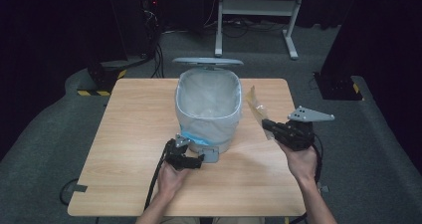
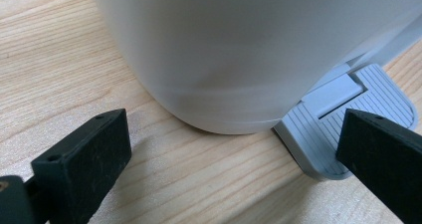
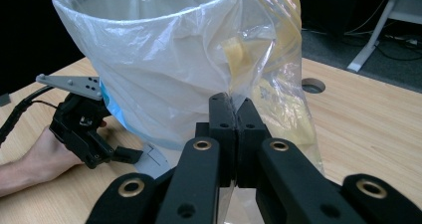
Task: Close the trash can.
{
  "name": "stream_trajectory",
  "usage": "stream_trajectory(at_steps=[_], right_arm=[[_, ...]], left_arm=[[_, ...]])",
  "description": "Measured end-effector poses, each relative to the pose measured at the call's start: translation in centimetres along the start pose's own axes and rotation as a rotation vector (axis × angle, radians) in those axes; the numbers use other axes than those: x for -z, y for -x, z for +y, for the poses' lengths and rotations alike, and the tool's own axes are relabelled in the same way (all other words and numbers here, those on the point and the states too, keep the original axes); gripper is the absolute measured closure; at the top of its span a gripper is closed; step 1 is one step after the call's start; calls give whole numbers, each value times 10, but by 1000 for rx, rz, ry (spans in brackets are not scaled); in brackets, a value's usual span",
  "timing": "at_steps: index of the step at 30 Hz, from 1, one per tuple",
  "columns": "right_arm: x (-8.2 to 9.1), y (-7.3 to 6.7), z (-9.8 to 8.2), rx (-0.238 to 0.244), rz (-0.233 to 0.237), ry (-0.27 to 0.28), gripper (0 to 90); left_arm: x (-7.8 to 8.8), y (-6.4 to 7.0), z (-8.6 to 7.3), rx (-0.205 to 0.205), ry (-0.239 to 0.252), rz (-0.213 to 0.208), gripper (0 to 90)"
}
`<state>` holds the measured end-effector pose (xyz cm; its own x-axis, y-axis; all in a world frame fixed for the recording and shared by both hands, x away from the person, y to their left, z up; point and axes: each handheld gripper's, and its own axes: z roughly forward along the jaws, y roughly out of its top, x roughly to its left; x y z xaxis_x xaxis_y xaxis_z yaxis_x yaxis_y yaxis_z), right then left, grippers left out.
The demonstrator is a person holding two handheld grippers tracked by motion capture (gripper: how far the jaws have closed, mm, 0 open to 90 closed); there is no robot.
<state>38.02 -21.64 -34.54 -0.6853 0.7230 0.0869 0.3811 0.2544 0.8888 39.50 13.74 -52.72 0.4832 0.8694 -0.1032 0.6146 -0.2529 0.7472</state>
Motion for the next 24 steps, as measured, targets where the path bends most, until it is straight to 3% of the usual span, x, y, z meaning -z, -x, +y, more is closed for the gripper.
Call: stream_trajectory(at_steps=[24], right_arm=[[1,-13,33,48,7,35,893]], left_arm=[[0,0,0,-4,1,4,9]])
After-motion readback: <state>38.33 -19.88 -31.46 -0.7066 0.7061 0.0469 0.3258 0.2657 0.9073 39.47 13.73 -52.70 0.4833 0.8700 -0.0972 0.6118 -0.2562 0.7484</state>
